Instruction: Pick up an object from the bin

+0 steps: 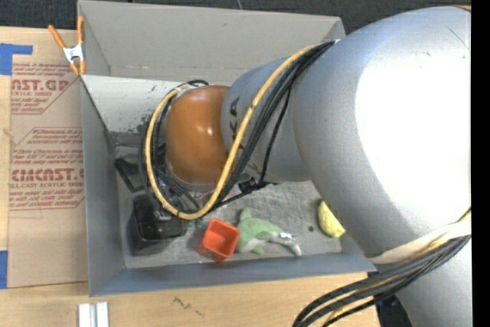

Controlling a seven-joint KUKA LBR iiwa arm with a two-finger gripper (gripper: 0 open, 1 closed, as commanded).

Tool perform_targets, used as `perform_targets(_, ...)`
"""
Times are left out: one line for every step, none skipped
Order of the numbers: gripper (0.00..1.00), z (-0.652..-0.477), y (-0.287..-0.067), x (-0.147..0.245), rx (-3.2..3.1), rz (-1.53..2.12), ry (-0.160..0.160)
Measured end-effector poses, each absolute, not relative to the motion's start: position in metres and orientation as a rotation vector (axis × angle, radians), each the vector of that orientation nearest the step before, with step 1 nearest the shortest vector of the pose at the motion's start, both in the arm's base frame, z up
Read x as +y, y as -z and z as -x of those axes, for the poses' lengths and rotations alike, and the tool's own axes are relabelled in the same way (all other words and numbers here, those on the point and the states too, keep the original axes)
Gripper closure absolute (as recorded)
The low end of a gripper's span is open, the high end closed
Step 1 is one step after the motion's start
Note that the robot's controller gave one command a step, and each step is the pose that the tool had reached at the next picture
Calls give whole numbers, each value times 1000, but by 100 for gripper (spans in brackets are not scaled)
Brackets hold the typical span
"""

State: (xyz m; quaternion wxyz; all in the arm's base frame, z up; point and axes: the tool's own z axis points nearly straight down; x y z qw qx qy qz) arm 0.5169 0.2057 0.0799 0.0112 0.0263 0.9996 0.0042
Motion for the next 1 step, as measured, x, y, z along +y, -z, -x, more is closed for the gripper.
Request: perform_targets(100, -512, -226, 200, 3140, -68, -2)
